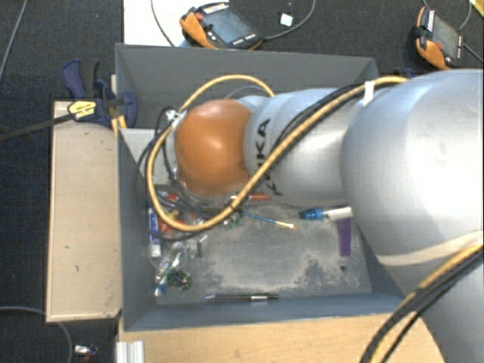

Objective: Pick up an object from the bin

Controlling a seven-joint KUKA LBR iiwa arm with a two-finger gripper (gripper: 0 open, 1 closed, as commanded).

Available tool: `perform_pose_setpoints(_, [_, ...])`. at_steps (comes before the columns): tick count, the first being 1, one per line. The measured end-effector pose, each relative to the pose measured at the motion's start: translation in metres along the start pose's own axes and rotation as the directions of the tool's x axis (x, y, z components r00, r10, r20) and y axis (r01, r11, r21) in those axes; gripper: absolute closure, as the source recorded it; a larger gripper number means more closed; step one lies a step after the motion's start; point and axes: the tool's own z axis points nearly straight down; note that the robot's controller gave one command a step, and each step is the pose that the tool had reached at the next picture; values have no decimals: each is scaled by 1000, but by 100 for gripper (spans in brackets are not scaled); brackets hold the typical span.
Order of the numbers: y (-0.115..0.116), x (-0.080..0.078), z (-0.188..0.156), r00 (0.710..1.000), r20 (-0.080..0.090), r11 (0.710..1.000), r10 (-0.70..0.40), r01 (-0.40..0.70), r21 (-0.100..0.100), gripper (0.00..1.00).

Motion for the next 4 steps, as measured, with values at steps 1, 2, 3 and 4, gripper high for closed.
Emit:
perform_pose_setpoints(1, [3,28,5,999,-22,1000,29,-30,-4,0])
perform_pose_setpoints(2, [0,3,-2,1000,6,1000,8,-8,0,0])
perform_pose_setpoints(3, [-12,37,5,967,-13,967,-253,253,-8,100])
perform_pose_setpoints(4, [-12,37,4,968,-13,968,-252,252,-8,100])
